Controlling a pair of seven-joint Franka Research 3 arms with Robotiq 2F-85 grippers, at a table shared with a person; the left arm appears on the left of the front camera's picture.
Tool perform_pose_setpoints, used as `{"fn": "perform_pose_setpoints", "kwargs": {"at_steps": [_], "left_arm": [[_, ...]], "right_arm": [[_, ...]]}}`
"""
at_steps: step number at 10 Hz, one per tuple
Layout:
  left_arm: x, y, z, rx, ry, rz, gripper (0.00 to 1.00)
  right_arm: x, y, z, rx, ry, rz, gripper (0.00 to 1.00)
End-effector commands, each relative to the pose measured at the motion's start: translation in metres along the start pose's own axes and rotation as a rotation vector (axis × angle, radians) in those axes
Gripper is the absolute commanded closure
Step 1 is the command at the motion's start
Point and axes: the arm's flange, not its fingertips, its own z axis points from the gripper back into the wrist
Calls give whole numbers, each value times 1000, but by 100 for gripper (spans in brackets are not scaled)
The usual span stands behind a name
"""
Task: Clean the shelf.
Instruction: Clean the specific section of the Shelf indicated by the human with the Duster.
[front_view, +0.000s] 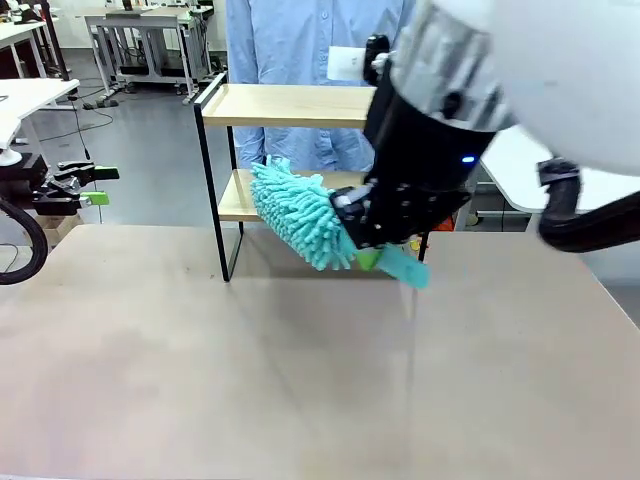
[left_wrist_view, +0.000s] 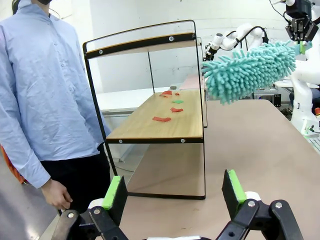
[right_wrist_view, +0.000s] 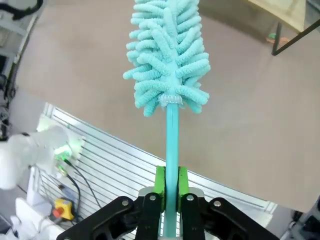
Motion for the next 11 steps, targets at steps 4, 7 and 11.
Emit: {"fn": "perform_pose_setpoints", "kwargs": {"at_steps": [4,7,11], "left_arm": [[3,-2,-1,1,-4,-13,0],[3,-2,-1,1,-4,-13,0],[3,-2,-1,1,-4,-13,0]], "right_arm": [[42,83,-24,41,-168,-243,87],[94,121,-61,-26,-259,-305,87],[148,130,-105,-57,-299,-325,87]]}}
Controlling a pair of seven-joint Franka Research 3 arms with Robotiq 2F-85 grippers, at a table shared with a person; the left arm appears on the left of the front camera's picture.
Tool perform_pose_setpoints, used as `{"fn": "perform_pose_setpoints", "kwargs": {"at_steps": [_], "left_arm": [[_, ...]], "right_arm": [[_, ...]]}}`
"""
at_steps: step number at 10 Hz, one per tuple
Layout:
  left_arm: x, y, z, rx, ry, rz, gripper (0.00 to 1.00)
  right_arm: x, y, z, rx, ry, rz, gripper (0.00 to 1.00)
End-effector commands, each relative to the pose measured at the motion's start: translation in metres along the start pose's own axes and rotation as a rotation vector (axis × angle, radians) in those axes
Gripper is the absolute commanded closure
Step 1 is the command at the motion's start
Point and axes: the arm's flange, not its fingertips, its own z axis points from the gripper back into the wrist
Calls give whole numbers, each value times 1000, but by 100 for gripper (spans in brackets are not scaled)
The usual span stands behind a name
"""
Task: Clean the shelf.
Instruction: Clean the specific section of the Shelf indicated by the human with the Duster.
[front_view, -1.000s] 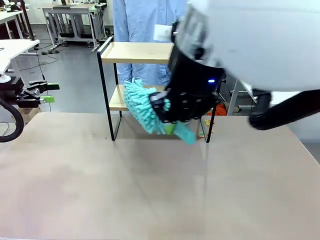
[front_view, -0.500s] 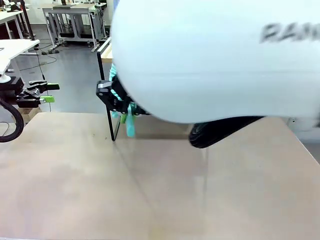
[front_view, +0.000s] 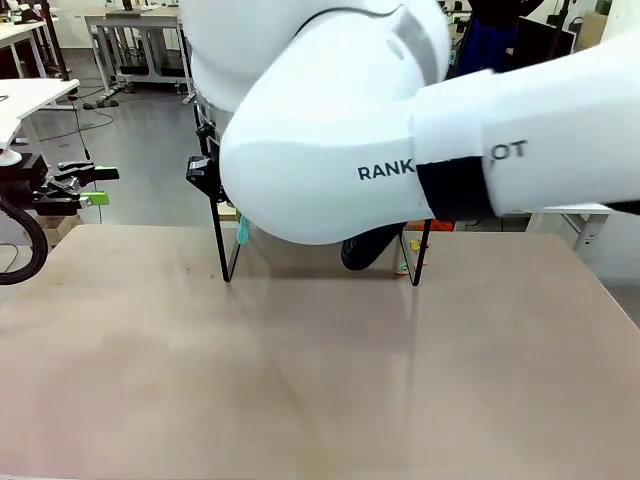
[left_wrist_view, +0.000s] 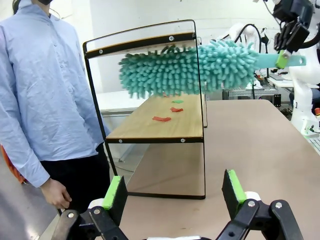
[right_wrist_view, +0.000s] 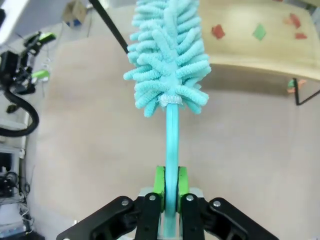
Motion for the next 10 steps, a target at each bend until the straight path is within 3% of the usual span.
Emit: {"fn": "perform_pose_setpoints", "kwargs": {"at_steps": [1,10], "left_arm": [[3,-2,-1,1,-4,-13,0],[3,-2,-1,1,-4,-13,0]], "right_arm": [[20,45,-22,7,-10,-16,87],[40,29,-87,-15,63,-54,87]]}}
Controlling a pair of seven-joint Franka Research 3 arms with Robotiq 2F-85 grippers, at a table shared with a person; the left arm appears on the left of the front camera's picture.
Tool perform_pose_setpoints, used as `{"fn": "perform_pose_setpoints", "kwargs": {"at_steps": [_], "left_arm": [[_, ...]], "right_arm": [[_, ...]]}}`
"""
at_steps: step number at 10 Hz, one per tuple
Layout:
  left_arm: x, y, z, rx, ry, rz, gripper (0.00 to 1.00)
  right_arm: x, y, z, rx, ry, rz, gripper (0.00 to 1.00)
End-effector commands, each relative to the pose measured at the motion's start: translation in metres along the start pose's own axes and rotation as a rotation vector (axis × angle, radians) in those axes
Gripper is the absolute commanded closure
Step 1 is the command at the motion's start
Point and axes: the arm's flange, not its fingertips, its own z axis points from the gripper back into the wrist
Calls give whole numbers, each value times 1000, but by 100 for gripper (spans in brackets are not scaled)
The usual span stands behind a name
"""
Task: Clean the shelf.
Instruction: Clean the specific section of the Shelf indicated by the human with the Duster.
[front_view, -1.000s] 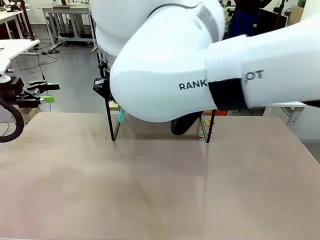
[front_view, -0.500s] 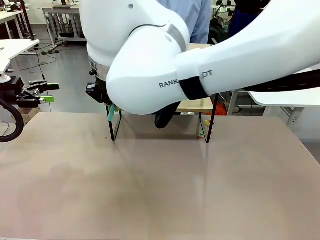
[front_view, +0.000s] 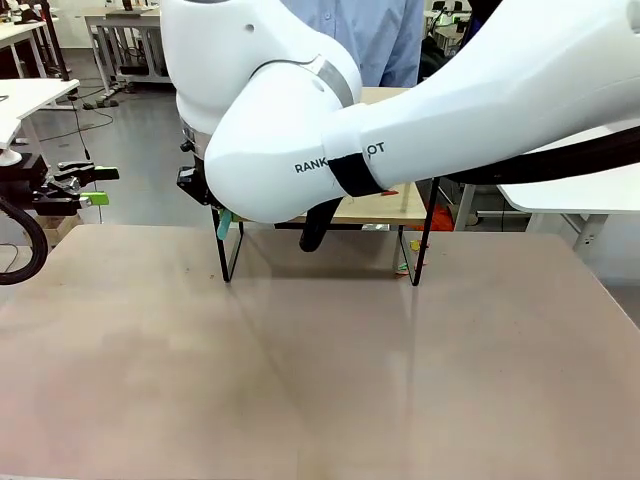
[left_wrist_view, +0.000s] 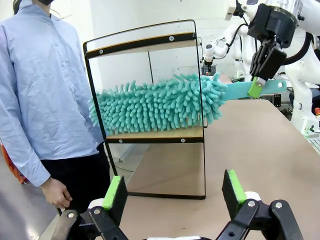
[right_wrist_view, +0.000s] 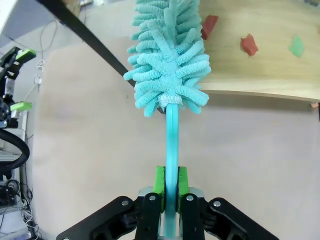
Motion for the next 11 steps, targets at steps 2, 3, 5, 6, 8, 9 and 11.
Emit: {"fn": "perform_pose_setpoints", "kwargs": {"at_steps": [2,3,5,6,8,9,11], "left_arm": [[3,-2,-1,1,-4,-13,0],[3,-2,-1,1,-4,-13,0],[3,-2,-1,1,-4,-13,0],[3,-2,-1,1,-4,-13,0],[3,-2,-1,1,-4,-13,0],[3,-2,-1,1,-4,-13,0],[3,-2,-1,1,-4,-13,0]], "right_arm": [[-2,-5,-8,-2,20,-20,87],[-1,-8,-12,0,28,-18,87],[1,-5,-13,-15,19,-13,87],[1,-5,-13,-15,19,-13,87],[1,-5,-13,-15,19,-13,87],[1,-5,-13,-15,19,-13,87],[0,-4,-16,-18,21,-13,87]]}}
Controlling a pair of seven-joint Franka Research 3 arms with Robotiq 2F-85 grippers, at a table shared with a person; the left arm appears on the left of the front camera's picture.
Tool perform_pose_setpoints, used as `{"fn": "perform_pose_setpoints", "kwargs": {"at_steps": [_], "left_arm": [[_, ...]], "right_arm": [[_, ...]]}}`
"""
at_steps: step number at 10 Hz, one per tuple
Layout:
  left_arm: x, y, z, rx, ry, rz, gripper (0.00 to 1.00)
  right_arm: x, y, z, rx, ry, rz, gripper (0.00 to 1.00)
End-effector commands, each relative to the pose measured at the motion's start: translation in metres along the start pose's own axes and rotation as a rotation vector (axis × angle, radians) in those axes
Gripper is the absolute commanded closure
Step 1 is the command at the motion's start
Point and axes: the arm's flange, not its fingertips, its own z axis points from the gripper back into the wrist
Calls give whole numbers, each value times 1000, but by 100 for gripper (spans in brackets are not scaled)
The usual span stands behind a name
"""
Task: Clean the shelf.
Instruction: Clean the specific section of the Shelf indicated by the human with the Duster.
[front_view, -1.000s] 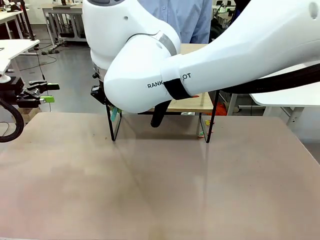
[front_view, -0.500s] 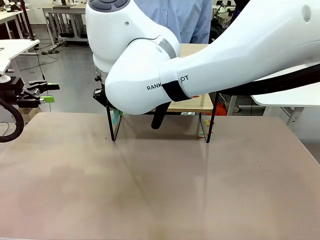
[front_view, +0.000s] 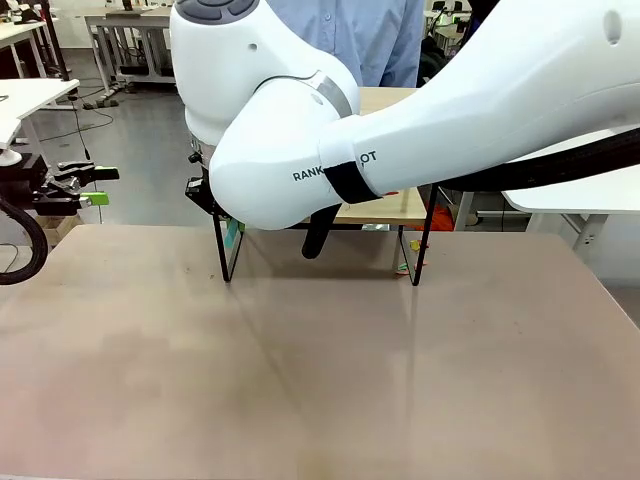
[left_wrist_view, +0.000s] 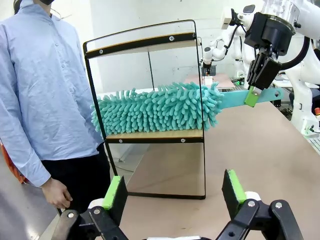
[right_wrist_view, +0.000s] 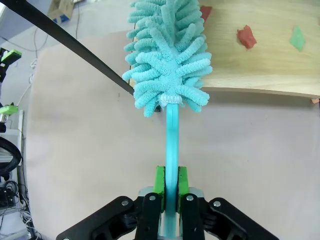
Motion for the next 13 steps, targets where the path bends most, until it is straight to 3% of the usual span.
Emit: {"fn": "perform_pose_setpoints", "kwargs": {"at_steps": [1,7,13], "left_arm": [[3,-2,-1,1,-4,-13,0],[3,-2,-1,1,-4,-13,0],[3,-2,-1,1,-4,-13,0]], "right_arm": [[7,-11,1,-3,13,-13,87],[42,-82,-1,-8,135,-21,87],[62,-139,6,-105,98,-14,87]]}}
